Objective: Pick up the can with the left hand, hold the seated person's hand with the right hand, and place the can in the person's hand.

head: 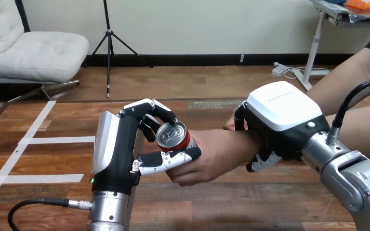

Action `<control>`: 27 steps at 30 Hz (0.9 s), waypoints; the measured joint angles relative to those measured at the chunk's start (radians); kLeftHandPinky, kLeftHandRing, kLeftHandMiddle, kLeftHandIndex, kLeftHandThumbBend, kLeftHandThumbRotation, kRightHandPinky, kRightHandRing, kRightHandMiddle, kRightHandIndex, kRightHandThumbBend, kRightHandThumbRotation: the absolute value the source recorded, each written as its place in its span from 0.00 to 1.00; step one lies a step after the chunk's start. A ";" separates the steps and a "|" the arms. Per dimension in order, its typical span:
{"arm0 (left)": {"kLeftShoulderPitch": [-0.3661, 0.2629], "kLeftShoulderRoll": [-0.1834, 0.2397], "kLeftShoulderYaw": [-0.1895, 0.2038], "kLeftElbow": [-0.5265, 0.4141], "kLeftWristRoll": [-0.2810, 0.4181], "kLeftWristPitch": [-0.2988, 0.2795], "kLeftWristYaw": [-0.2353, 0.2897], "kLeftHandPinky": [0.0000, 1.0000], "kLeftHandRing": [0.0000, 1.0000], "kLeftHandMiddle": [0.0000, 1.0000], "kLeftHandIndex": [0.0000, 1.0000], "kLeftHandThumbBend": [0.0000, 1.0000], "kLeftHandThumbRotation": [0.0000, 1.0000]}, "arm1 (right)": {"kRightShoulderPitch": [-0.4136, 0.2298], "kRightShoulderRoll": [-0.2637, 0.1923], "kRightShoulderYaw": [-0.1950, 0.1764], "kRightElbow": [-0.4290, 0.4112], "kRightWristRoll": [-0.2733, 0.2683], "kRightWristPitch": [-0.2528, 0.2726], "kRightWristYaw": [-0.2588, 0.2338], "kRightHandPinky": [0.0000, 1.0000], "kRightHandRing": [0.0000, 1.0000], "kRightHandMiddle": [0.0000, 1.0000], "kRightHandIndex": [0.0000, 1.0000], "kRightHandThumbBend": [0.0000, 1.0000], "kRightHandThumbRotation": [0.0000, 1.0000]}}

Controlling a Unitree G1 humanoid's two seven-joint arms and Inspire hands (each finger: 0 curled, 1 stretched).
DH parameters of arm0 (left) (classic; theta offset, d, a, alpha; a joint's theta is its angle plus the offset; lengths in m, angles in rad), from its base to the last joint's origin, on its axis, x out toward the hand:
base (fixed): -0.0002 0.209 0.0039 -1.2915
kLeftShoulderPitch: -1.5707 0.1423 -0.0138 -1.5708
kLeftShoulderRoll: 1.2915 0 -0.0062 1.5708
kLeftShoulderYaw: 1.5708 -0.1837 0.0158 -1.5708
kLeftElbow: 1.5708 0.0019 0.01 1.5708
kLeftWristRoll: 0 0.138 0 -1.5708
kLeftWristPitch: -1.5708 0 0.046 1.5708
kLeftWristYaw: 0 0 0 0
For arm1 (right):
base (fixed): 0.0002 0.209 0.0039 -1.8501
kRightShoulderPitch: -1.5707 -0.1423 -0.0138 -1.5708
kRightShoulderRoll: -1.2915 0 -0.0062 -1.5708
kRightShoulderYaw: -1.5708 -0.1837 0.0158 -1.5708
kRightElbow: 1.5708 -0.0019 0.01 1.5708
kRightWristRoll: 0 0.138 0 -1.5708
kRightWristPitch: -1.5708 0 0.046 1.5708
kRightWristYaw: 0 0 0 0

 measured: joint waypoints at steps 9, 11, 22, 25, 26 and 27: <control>-0.007 0.000 0.000 0.000 0.000 0.000 0.000 0.27 0.34 0.39 0.41 0.74 0.00 | 0.000 -0.002 0.000 0.000 -0.023 -0.007 0.000 0.49 0.60 0.64 0.63 0.90 0.00; -0.009 0.000 0.001 0.000 0.001 0.000 0.000 0.28 0.34 0.39 0.41 0.74 0.00 | -0.001 -0.003 0.000 0.000 -0.034 -0.011 0.000 0.55 0.66 0.69 0.67 0.91 0.00; -0.014 0.002 0.001 -0.001 0.007 0.004 -0.004 0.30 0.36 0.41 0.41 0.73 0.00 | -0.008 -0.003 0.002 -0.002 -0.083 -0.008 0.037 0.73 0.82 0.82 0.79 0.93 0.02; -0.015 0.005 0.001 -0.008 0.025 0.025 -0.013 0.34 0.42 0.47 0.48 0.76 0.00 | -0.009 -0.003 0.005 -0.003 -0.107 -0.007 0.042 0.75 0.84 0.83 0.80 0.94 0.02; -0.015 0.008 0.001 -0.015 0.035 0.039 -0.020 0.37 0.47 0.52 0.52 0.78 0.00 | -0.009 -0.003 0.006 -0.003 -0.112 -0.007 0.042 0.76 0.85 0.84 0.80 0.94 0.03; -0.015 0.011 0.001 -0.022 0.045 0.053 -0.026 0.43 0.54 0.60 0.58 0.81 0.01 | -0.009 -0.002 0.007 -0.003 -0.116 -0.007 0.042 0.78 0.86 0.84 0.81 0.94 0.03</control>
